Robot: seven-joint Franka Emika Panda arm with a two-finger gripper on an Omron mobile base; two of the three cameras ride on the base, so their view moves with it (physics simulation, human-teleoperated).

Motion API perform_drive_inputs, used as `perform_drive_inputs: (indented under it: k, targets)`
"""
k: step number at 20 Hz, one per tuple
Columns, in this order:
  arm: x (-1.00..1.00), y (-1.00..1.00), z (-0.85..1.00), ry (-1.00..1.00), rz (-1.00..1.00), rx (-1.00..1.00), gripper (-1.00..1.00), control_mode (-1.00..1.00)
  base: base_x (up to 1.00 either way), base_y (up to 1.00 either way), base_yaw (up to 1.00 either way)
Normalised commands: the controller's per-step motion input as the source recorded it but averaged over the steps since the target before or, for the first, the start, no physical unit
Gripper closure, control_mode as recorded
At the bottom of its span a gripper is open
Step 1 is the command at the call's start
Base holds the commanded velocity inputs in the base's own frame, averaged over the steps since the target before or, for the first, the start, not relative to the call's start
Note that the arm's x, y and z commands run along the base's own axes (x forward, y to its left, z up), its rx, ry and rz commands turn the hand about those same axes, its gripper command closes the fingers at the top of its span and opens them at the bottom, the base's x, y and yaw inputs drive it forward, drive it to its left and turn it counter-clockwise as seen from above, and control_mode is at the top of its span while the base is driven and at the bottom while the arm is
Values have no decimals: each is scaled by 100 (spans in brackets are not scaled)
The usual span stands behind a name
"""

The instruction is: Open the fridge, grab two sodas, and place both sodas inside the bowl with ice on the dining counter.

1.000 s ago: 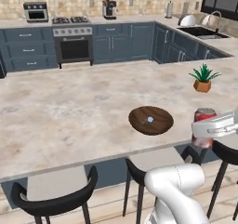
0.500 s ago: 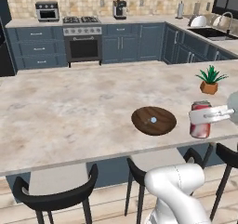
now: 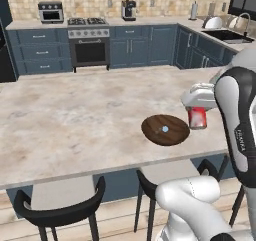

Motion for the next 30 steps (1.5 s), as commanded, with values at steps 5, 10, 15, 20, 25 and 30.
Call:
perform_drive_inputs:
  k: [5, 10, 15, 20, 25, 30]
  targets:
    - [84, -8, -68, 22, -3, -3, 100, -100, 0, 0, 0]
    - [46, -27, -77, 6, 4, 0, 100, -100, 0, 0, 0]
    - [66, -16, -39, 0, 0, 0, 100, -100, 0, 0, 0]
    - [71, -1, -37, 1, 0, -6, 100, -100, 0, 0, 0]
    - [56, -13, -47, 0, 0, -8, 100, -100, 0, 0, 0]
    - [49, -17, -38, 4, 0, -5, 100, -100, 0, 0, 0]
